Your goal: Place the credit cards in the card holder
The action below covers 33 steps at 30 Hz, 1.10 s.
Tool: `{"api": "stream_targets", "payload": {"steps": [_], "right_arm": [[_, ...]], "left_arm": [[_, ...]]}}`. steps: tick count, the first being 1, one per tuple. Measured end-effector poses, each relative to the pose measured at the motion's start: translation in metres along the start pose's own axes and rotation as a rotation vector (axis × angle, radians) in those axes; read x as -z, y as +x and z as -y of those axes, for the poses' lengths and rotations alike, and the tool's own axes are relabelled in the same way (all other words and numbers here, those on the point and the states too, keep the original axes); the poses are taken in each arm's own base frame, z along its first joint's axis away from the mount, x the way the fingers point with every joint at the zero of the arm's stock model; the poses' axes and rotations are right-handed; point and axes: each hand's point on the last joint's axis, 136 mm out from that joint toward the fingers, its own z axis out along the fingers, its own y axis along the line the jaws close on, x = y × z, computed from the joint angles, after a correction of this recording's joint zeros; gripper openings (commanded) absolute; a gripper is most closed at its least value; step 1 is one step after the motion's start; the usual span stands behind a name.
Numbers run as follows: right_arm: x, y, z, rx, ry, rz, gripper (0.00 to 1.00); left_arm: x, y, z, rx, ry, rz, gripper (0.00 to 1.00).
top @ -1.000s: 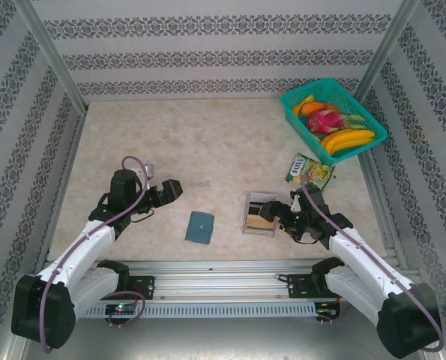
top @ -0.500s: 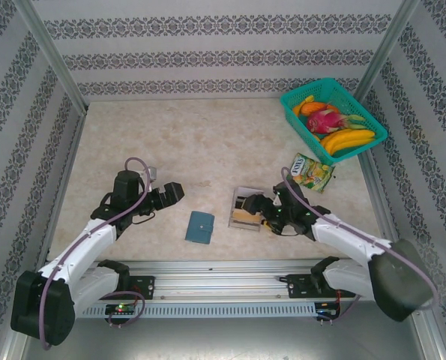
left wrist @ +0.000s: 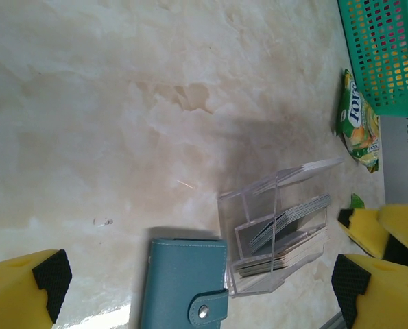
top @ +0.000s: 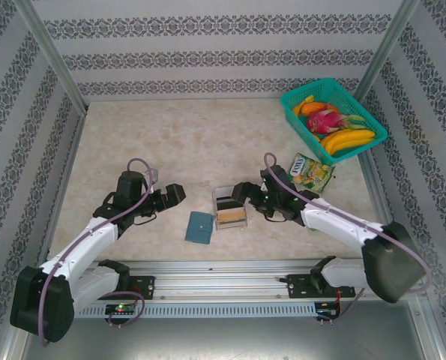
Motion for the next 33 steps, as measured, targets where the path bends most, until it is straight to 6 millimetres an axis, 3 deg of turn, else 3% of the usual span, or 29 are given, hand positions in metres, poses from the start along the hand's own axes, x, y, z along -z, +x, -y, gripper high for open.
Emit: {"api": "stream_targets", "payload": {"steps": [3,7,11,15,23,28,33], "right_arm": [[0.012,0.017,-0.001,0.135,0.024,-0.026,0.84],[0.006,0.048,0.014,0.268,0.112,-0.128,0.83],[0.000,0.076,0.025,0.370,0.171,-0.222,0.83],[-0.009,0.086,0.038,0.414,0.225,-0.267,0.79],[-0.020,0.081,0.044,0.485,0.273,-0.252,0.71],[-0.027,0.068,0.033,0.516,0.252,-0.195,0.69],[-0.040,0.059,0.031,0.504,0.246,-0.176,0.67]], "left_arm": [[0.001,0.000,0.001,-0.001,0.000,0.000,0.99],[-0.005,0.006,0.009,-0.007,0.017,-0.045,0.96],[-0.026,0.010,0.035,-0.013,0.058,-0.140,0.95],[-0.051,0.012,0.058,-0.001,0.095,-0.208,0.86],[-0.109,0.022,0.064,0.096,0.067,-0.337,0.69],[-0.132,0.020,0.071,0.129,0.073,-0.360,0.65],[-0.149,0.005,0.083,0.140,0.090,-0.353,0.65]]}}
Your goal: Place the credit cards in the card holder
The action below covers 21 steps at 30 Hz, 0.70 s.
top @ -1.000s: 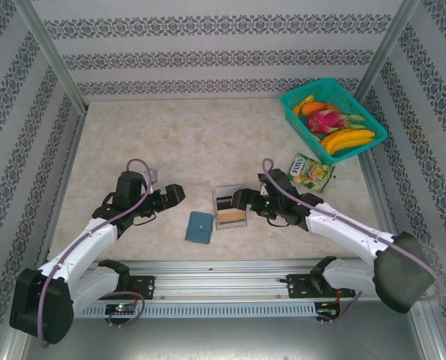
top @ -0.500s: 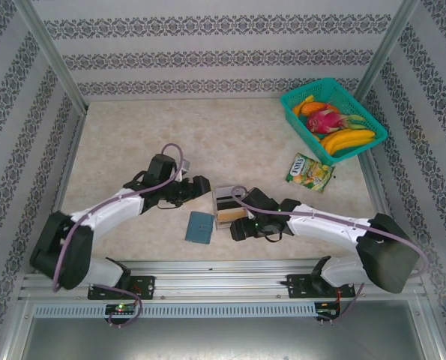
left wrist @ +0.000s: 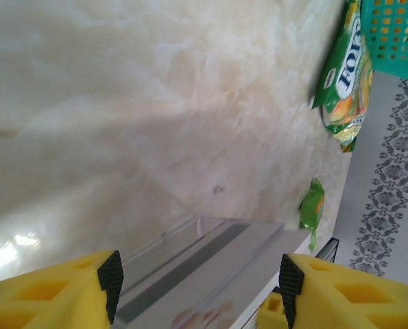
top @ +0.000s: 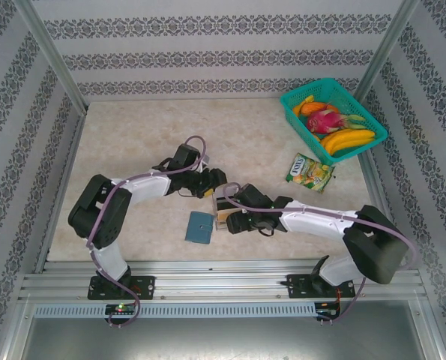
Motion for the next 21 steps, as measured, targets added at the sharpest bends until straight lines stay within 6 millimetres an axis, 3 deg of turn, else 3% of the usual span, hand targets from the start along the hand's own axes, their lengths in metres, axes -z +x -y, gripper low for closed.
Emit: {"api": "stream_targets", "payload": {"steps": [17,21], "right_arm": [[-0.025,-0.062,0.016,-0.202,-0.010,0.096,0.66],[-0.029,-0.075,0.016,-0.232,-0.011,0.106,0.69]], "left_arm": [[-0.053,-0.089,0.063,-0.067,0.111,0.056,0.66],[-0.050,-0.103,0.063,-0.061,0.099,0.075,0.71]]}}
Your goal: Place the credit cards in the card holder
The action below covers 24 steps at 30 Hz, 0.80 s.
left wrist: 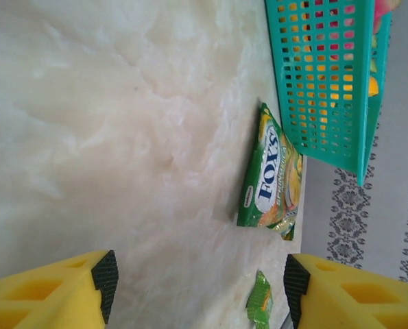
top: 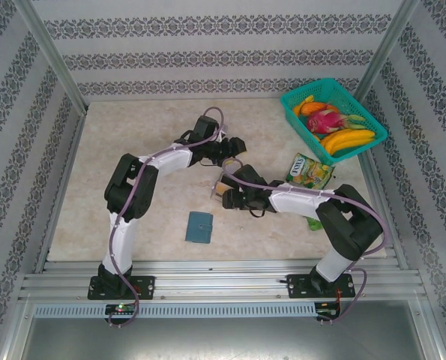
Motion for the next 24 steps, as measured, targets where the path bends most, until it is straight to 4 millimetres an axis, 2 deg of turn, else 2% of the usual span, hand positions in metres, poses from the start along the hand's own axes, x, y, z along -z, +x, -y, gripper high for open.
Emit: {"api": "stream_targets", "payload": {"steps": [2,4,7,9,11,13,15,16,18,21,24], "right_arm": [[0.001,-0.004,-0.002,-0.009,-0.006,0.015,0.74],[0.006,-0.008,-0.003,-0.021,-0.004,0.035,0.76],[0.025,-0.013,-0.002,-0.036,-0.007,0.083,0.81],[0.046,-0.014,-0.001,-0.047,-0.019,0.123,0.80],[0.066,-0.014,0.000,-0.059,-0.027,0.157,0.74],[0.081,-0.013,-0.003,-0.054,-0.038,0.180,0.63],[0.090,-0.008,-0.012,-0.036,-0.057,0.187,0.52],[0.091,-0.002,-0.020,-0.020,-0.068,0.177,0.50],[0.089,0.011,-0.034,0.014,-0.079,0.141,0.45],[0.075,0.030,-0.063,0.078,-0.086,0.070,0.37],[0.057,0.044,-0.089,0.101,-0.097,0.008,0.36]], "left_arm": [[0.007,-0.004,-0.006,0.007,-0.025,0.006,0.76],[0.017,-0.005,-0.014,0.014,-0.068,0.009,0.77],[0.045,-0.005,-0.017,-0.008,-0.129,0.032,0.83],[0.072,-0.003,-0.013,-0.034,-0.154,0.067,0.84],[0.102,0.002,-0.004,-0.064,-0.160,0.105,0.82],[0.127,0.011,0.000,-0.092,-0.167,0.144,0.74],[0.148,0.027,-0.006,-0.107,-0.188,0.167,0.64],[0.156,0.039,-0.014,-0.102,-0.204,0.167,0.58],[0.171,0.060,-0.034,-0.080,-0.223,0.171,0.53],[0.192,0.094,-0.080,-0.008,-0.271,0.168,0.52],[0.199,0.127,-0.109,0.051,-0.290,0.138,0.52]]}}
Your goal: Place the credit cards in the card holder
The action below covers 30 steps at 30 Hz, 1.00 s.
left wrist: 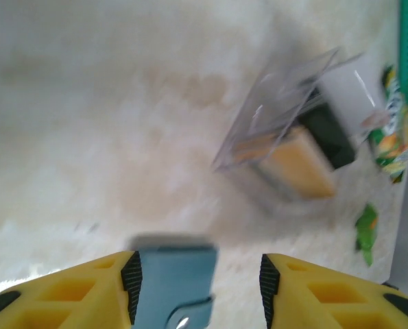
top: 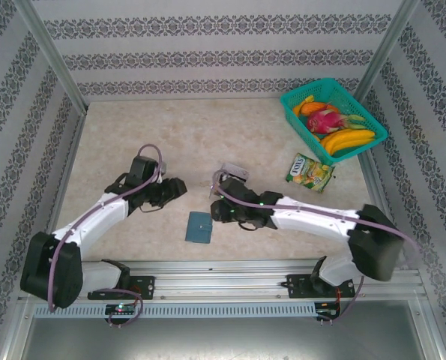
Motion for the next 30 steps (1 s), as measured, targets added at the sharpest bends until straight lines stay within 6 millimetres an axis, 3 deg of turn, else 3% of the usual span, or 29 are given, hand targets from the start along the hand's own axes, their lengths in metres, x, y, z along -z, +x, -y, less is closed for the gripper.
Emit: {"api": "stream_targets", "payload": {"steps": [6,14,21,30], "right_arm": [[-0.033,0.020,-0.002,-0.043,0.038,-0.087,0.26],[-0.058,0.037,-0.002,-0.119,0.019,-0.167,0.20],[-0.065,0.042,0.009,-0.182,0.003,-0.191,0.20],[-0.069,0.043,0.009,-0.204,-0.011,-0.199,0.20]], "left_arm": [[-0.006,0.034,-0.022,0.064,0.010,-0.078,0.51],[-0.017,0.045,-0.017,0.085,0.065,-0.156,0.49],[-0.032,0.057,-0.025,0.104,0.040,-0.224,0.56],[-0.044,0.071,-0.029,0.085,0.042,-0.259,0.53]]}}
